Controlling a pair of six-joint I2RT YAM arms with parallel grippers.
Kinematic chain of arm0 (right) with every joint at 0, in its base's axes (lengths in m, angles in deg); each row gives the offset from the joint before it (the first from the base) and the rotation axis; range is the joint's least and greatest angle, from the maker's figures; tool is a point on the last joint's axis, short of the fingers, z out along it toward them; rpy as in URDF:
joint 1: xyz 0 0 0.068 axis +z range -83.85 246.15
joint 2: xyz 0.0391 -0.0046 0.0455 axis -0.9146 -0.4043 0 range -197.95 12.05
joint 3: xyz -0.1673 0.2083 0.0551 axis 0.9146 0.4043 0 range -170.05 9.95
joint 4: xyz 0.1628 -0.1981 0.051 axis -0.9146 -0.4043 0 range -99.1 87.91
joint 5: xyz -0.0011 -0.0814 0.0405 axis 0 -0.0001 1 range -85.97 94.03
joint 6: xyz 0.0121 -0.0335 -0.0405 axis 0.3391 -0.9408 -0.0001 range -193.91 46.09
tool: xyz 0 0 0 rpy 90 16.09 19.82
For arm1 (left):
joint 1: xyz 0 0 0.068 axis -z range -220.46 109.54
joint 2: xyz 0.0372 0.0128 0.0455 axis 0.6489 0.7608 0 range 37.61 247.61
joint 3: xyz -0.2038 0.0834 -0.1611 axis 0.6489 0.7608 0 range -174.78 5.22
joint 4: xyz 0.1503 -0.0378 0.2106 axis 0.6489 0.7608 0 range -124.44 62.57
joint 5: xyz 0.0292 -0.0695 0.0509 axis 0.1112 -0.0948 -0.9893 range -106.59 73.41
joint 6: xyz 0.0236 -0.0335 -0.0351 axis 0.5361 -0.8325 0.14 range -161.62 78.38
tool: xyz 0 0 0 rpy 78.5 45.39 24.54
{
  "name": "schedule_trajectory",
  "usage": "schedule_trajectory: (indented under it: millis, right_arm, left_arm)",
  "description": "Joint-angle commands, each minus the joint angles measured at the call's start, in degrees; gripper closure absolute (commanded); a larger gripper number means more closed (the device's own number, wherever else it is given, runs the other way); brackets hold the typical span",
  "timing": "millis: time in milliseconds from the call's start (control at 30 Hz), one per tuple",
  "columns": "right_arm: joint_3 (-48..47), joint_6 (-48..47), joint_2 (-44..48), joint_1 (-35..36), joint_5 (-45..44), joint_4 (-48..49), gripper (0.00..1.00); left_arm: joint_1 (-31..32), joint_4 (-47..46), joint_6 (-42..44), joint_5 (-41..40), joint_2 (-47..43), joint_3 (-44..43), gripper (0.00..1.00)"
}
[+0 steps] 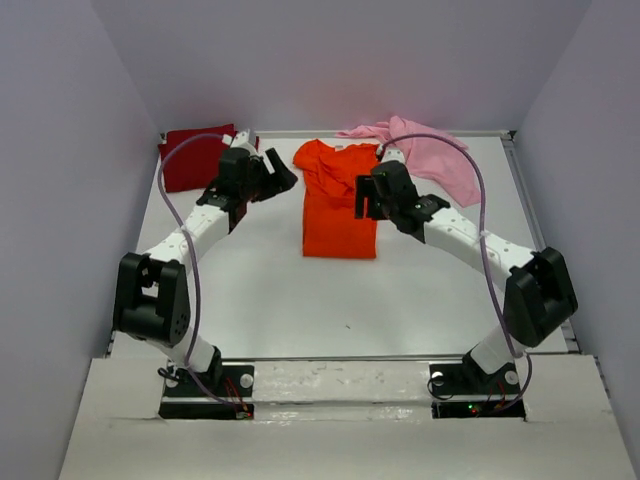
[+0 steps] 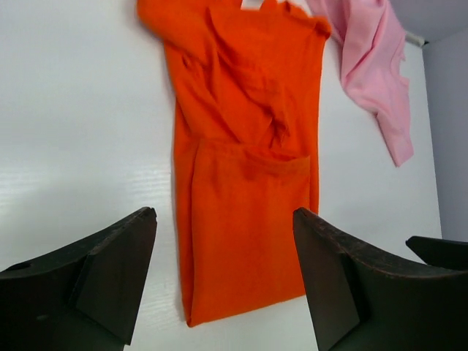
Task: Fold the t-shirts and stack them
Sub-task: Fold the tshirt
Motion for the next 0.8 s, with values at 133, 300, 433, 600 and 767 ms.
schedule_trajectory:
  millis: [133,300,433,600,767]
  right_arm:
    - [19.2,9.1,3.6,-0.6,5.2,10.4,0.24]
    - [25.1,13.1,3.8,-0.6,7.0,16.1,0.23]
    - [26.9,14.9,2.1,-1.1,8.5,19.8,0.23]
    - [26.8,15.2,-0.3,-1.1,8.9,21.0,0.23]
    - [27.6,16.4,-1.8,-1.1,10.1,22.3,0.23]
  left_arm:
    - [3.4,-18.3,-9.1,5.9,2.8,18.4,0.17]
    - [5.7,-23.3,-10.5,6.8,5.2,23.0,0.17]
    - [6.8,-27.1,-10.8,6.4,6.5,25.7,0.17]
    - [7.3,-29.5,-11.2,8.4,8.8,26.9,0.17]
    - [9.2,-29.3,-12.0,9.2,10.4,26.3,0.18]
